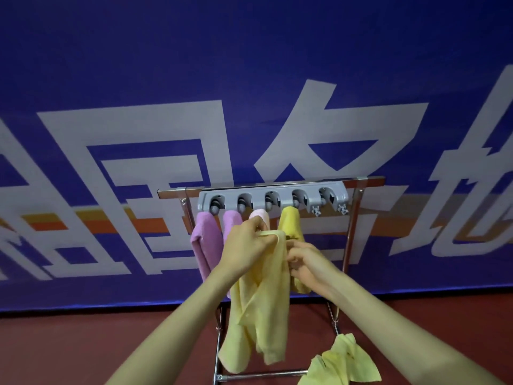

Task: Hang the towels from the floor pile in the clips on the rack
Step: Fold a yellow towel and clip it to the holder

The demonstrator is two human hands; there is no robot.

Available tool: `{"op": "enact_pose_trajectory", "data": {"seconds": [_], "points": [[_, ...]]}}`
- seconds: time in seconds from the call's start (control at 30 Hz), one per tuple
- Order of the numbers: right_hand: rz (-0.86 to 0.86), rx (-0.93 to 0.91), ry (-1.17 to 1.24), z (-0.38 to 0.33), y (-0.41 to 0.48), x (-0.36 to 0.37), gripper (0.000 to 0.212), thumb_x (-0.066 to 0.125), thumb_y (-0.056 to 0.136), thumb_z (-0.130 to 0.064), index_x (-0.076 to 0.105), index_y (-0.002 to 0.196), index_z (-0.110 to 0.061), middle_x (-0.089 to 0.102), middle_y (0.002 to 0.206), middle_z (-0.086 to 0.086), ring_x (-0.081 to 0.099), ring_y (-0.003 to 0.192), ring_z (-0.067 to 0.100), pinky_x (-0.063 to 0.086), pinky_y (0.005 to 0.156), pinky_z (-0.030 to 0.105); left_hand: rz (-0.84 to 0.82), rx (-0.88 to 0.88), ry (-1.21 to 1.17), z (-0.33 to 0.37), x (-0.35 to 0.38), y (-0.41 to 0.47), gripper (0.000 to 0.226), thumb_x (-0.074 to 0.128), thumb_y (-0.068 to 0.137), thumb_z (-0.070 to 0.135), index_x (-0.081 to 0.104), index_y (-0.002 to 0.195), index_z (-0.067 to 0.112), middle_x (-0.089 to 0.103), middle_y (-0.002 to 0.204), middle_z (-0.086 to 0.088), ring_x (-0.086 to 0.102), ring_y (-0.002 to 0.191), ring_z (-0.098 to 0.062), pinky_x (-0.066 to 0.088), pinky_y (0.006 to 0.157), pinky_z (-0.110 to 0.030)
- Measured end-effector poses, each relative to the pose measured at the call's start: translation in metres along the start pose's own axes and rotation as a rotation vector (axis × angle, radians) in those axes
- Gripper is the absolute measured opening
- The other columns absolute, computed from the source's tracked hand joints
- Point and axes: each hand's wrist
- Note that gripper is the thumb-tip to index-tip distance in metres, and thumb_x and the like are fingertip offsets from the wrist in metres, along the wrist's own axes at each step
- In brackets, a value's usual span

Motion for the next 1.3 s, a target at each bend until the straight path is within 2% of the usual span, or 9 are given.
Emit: {"op": "enact_pose_trajectory", "data": {"seconds": [0.07, 0.17, 0.33, 0.43, 0.6, 0.77, 0.9, 1.1, 1.3], "points": [[-0.038, -0.026, -0.041, 0.007, -0.004, -0.002, 0.045, 0.052, 0.062, -0.001, 0.062, 0.105, -0.002, 0.061, 0.084, 0.012, 0.055, 0.076, 0.019, 0.043, 0.071, 0.028, -0.005, 0.001, 0.068, 0.002, -0.003, 0.002, 0.033, 0.063, 0.078, 0.028, 0.042, 0.053, 0.022, 0.041, 0.051, 0.005, 0.038, 0.051, -0.009, 0.028, 0.049, -0.026], [-0.109, -0.070, -0.134, 0.016, -0.010, -0.003, 0.049, 0.059, 0.070, 0.004, 0.060, 0.116, -0.012, 0.071, 0.099, 0.010, 0.068, 0.093, 0.024, 0.053, 0.084, 0.033, 0.004, -0.052, 0.132, 0.005, -0.009, 0.007, 0.046, 0.063, 0.077, 0.036, 0.036, 0.045, 0.019, 0.034, 0.046, 0.004, 0.034, 0.048, -0.013, 0.026, 0.048, -0.026], [0.024, -0.199, -0.458, 0.032, -0.005, 0.011, 0.078, 0.081, 0.062, -0.018, 0.044, 0.129, -0.025, 0.066, 0.114, -0.002, 0.063, 0.107, 0.016, 0.050, 0.097, 0.039, -0.012, -0.101, 0.190, 0.010, -0.018, 0.014, 0.054, 0.058, 0.081, 0.056, 0.044, 0.051, 0.014, 0.043, 0.051, 0.001, 0.045, 0.053, -0.017, 0.032, 0.050, -0.027], [0.217, -0.287, -0.598, 0.036, -0.004, 0.019, 0.061, 0.076, 0.065, -0.032, 0.044, 0.117, -0.035, 0.064, 0.105, -0.008, 0.061, 0.104, 0.017, 0.051, 0.091, 0.041, 0.020, -0.119, 0.113, 0.015, -0.027, 0.012, 0.054, 0.051, 0.088, 0.053, 0.043, 0.053, 0.013, 0.041, 0.052, 0.002, 0.041, 0.051, -0.016, 0.031, 0.052, -0.028], [0.373, -0.329, -0.775, 0.031, -0.003, 0.014, 0.034, 0.062, 0.078, -0.009, 0.055, 0.111, -0.015, 0.067, 0.093, 0.005, 0.063, 0.091, 0.026, 0.052, 0.082, 0.043, 0.098, -0.170, -0.112, 0.009, -0.046, 0.012, 0.051, 0.040, 0.088, 0.060, 0.046, 0.065, 0.014, 0.044, 0.064, -0.004, 0.042, 0.062, -0.019, 0.034, 0.059, -0.035], [0.176, -0.260, -0.602, 0.023, -0.002, -0.004, 0.014, 0.063, 0.083, -0.005, 0.067, 0.097, -0.006, 0.071, 0.094, 0.016, 0.067, 0.091, 0.031, 0.052, 0.082, 0.040, 0.213, -0.252, -0.351, -0.002, -0.061, 0.011, 0.041, 0.027, 0.098, 0.052, 0.048, 0.082, 0.022, 0.049, 0.078, 0.004, 0.046, 0.070, -0.008, 0.040, 0.069, -0.030], [0.072, -0.273, -0.364, 0.005, -0.005, 0.001, 0.019, 0.056, 0.089, -0.001, 0.065, 0.106, -0.001, 0.066, 0.096, 0.015, 0.062, 0.089, 0.024, 0.048, 0.079, 0.034, 0.226, -0.306, -0.428, -0.024, -0.058, 0.008, 0.043, 0.028, 0.099, 0.050, 0.053, 0.110, 0.016, 0.056, 0.093, -0.001, 0.051, 0.084, -0.015, 0.042, 0.069, -0.028], [-0.084, -0.221, -0.173, -0.025, -0.004, 0.022, 0.020, 0.052, 0.095, -0.010, 0.067, 0.106, -0.006, 0.071, 0.093, 0.010, 0.066, 0.086, 0.018, 0.052, 0.077, 0.028, 0.114, -0.238, -0.397, -0.047, -0.043, -0.009, 0.013, 0.049, 0.096, 0.023, 0.053, 0.106, 0.017, 0.060, 0.089, -0.002, 0.055, 0.082, -0.015, 0.045, 0.070, -0.027], [-0.091, -0.122, -0.151, -0.020, 0.003, 0.036, 0.030, 0.055, 0.094, -0.017, 0.063, 0.112, 0.005, 0.066, 0.111, 0.028, 0.065, 0.095, 0.028, 0.051, 0.088, 0.038, 0.001, -0.051, -0.365, -0.055, -0.018, -0.040, 0.030, 0.055, 0.088, 0.007, 0.051, 0.115, 0.020, 0.060, 0.107, 0.006, 0.058, 0.091, -0.008, 0.047, 0.078, -0.016]]}}
Point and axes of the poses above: each hand's wrist, its own y-axis towards the middle knuckle, its own x-axis out of the palm, z = x × y
